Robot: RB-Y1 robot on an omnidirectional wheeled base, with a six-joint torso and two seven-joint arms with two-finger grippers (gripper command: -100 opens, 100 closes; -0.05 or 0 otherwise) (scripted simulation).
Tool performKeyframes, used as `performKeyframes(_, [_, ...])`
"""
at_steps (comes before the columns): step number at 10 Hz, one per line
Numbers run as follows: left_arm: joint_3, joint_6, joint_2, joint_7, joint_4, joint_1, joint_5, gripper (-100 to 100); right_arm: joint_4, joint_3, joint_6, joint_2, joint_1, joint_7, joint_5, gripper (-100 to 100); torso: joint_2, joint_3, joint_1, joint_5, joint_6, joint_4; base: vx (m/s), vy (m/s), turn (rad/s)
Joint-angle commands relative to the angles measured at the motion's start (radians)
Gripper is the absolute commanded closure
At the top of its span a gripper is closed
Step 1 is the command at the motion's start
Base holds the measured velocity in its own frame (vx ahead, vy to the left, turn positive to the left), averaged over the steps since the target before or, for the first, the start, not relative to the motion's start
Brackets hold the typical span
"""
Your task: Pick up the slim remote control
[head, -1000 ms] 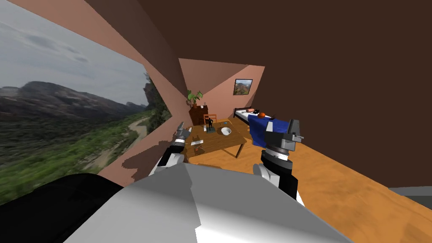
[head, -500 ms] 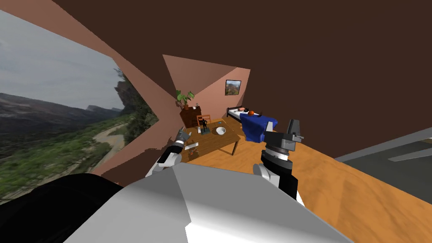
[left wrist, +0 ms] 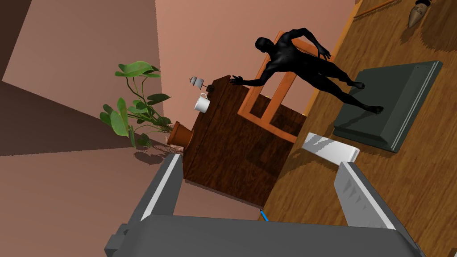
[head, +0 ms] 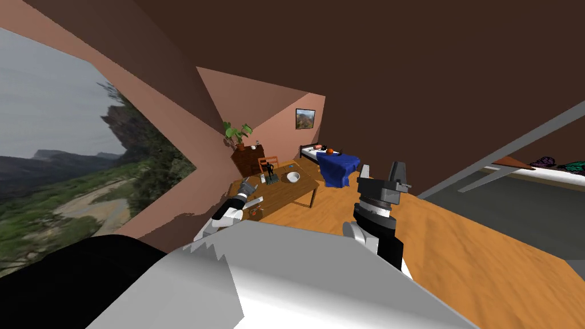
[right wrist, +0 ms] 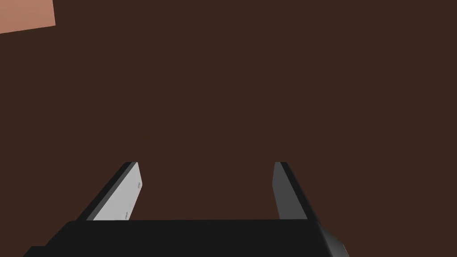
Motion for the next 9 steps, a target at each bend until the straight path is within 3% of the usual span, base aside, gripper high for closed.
performKeyframes(1, [0.007, 0.039, 0.007, 0.015, 0.019, -0.002, 0.014, -100, 0.000, 0.000, 0.000, 0.000, 0.000, 0.000, 0.000, 0, 0.000, 0.000, 0.000, 0.000, 0.000, 0.000, 0.001, 0.024, -0.155])
performKeyframes(4, [0.029, 0.116, 0.049, 0.069, 0.105, 0.001, 0.077, -100, 0.000, 0.000, 0.000, 0.000, 0.000, 0.000, 0.000, 0, 0.000, 0.000, 0.000, 0.000, -0.001, 0.000, -0.003, 0.019, -0.245])
performKeyframes(5, [0.029, 0.134, 0.049, 0.069, 0.106, 0.001, 0.077, -100, 0.000, 0.000, 0.000, 0.000, 0.000, 0.000, 0.000, 0, 0.000, 0.000, 0.000, 0.000, 0.000, 0.000, -0.002, 0.024, -0.149])
performKeyframes(6, [0.039, 0.167, 0.070, 0.094, 0.150, 0.003, 0.109, -100, 0.000, 0.000, 0.000, 0.000, 0.000, 0.000, 0.000, 0, 0.000, 0.000, 0.000, 0.000, -0.001, 0.000, -0.002, 0.021, -0.370])
performKeyframes(7, [0.039, 0.182, 0.070, 0.094, 0.150, 0.003, 0.109, -100, 0.000, 0.000, 0.000, 0.000, 0.000, 0.000, 0.000, 0, 0.000, 0.000, 0.000, 0.000, 0.000, 0.000, -0.003, 0.028, -0.185])
performKeyframes(8, [0.049, 0.231, 0.089, 0.119, 0.190, 0.007, 0.141, -100, 0.000, 0.000, 0.000, 0.000, 0.000, 0.000, 0.000, 0, 0.000, 0.000, 0.000, 0.000, -0.001, 0.000, -0.003, 0.024, -0.267])
performKeyframes(9, [0.049, 0.231, 0.089, 0.119, 0.195, 0.007, 0.141, -100, 0.000, 0.000, 0.000, 0.000, 0.000, 0.000, 0.000, 0, 0.001, 0.000, 0.000, 0.000, -0.001, 0.000, -0.005, 0.025, -0.169])
